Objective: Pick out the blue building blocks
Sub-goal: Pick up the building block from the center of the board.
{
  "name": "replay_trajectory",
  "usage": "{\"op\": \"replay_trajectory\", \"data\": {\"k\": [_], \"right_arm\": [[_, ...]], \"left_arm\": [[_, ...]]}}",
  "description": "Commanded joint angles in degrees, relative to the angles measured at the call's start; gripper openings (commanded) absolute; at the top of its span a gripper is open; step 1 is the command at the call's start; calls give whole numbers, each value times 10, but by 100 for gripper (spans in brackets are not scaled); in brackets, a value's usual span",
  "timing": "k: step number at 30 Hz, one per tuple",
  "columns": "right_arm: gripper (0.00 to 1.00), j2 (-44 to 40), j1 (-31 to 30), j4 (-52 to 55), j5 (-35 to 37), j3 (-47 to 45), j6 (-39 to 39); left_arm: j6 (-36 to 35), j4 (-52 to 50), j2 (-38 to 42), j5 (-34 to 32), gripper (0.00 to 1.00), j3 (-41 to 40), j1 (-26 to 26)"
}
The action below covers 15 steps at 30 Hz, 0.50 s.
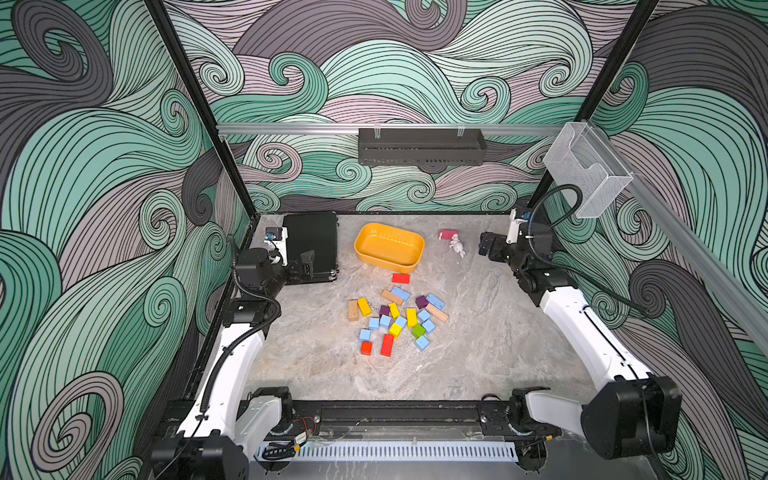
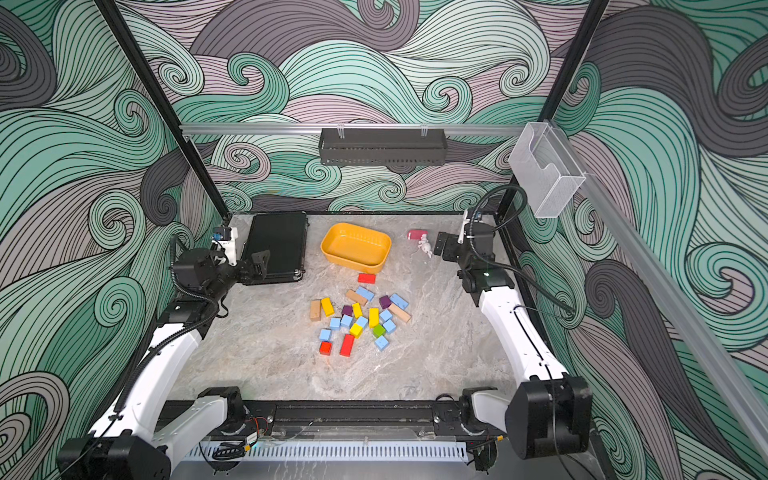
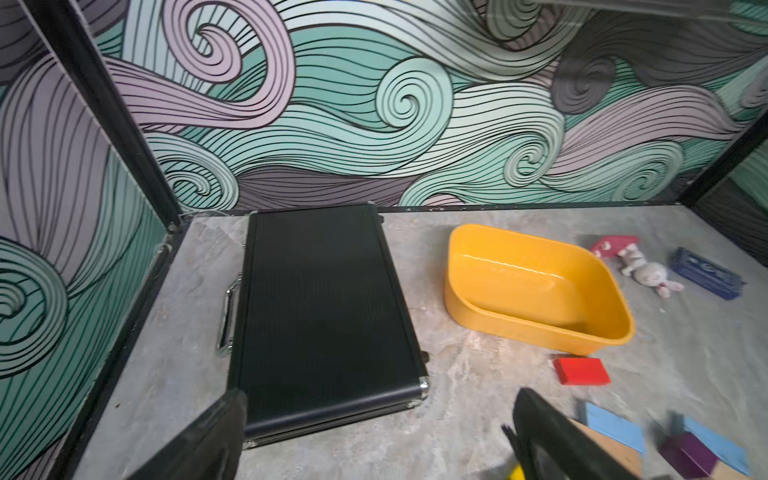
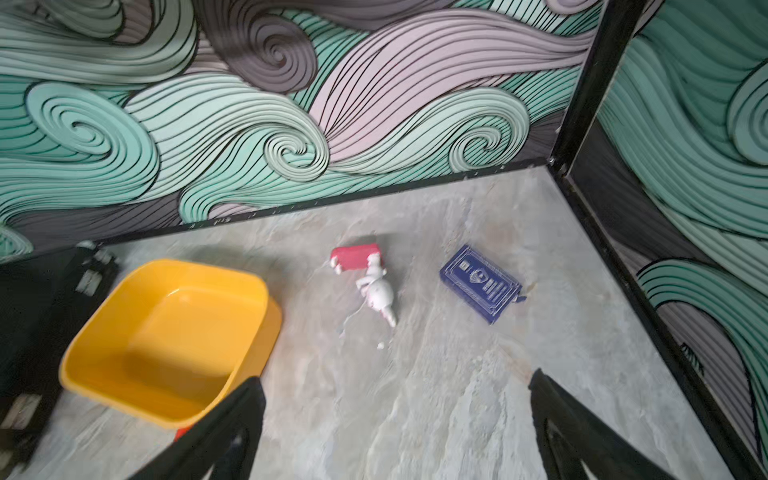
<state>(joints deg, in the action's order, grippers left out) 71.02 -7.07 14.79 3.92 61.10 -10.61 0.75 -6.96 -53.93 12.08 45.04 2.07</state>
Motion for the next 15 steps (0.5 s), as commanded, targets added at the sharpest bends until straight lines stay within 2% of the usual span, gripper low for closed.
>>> {"op": "replay_trajectory", "data": {"k": [1, 9, 15], "right_arm": [[99, -1, -20, 184, -59, 37, -3], [99, 18, -83, 349, -80, 66, 8], [99, 49, -137, 370, -76, 29, -6]], "left_arm": [[0, -44, 32, 69, 99, 10, -7], [-7, -54, 73, 104, 99, -17, -27], [6, -69, 66, 113, 99, -21, -55]]}}
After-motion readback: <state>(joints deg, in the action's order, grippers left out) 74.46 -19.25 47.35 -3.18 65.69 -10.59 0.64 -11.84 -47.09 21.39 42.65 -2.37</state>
